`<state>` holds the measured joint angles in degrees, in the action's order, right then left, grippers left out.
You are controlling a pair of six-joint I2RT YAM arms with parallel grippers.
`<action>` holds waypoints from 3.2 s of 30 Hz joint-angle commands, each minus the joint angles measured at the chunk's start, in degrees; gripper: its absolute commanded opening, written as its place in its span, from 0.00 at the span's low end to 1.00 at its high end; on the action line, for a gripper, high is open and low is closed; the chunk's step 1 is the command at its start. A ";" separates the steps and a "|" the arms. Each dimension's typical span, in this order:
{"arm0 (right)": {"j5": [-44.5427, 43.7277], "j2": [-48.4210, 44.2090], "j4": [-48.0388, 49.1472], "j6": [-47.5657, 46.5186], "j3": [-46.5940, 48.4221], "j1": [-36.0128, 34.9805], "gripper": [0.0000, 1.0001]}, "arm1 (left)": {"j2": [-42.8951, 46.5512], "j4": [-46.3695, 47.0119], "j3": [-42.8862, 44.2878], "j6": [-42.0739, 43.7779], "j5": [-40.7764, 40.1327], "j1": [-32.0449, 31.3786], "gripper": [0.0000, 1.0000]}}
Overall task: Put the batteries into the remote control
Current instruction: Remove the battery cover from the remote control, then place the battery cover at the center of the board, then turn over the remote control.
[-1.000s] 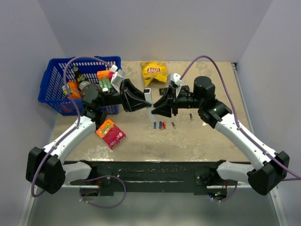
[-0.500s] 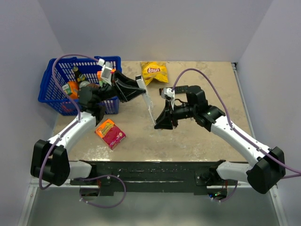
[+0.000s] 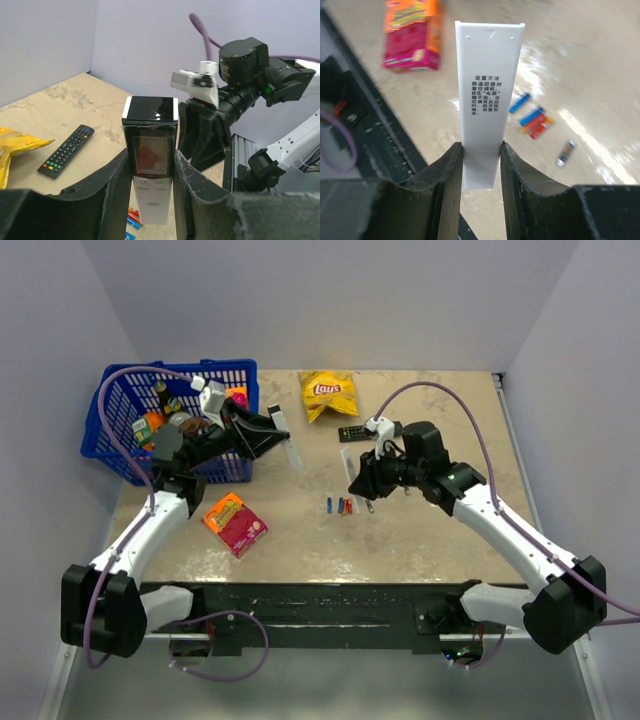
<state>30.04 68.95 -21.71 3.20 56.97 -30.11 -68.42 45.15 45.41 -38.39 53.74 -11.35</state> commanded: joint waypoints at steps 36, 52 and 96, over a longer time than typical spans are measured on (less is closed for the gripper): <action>-30.22 21.34 -9.13 10.07 -0.19 5.94 0.66 | 9.45 13.47 -8.67 -6.16 9.46 -1.92 0.00; 14.33 -6.71 17.82 6.72 -4.05 0.50 0.98 | 3.83 30.07 -8.06 -17.15 4.80 -6.39 0.00; 8.30 -5.31 25.69 4.28 -2.92 -9.27 0.04 | 2.58 20.30 -5.68 -13.13 -2.14 -12.99 0.47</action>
<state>45.39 65.95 12.01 13.04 50.85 -39.33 -68.97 69.67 38.02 -55.57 54.19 -24.16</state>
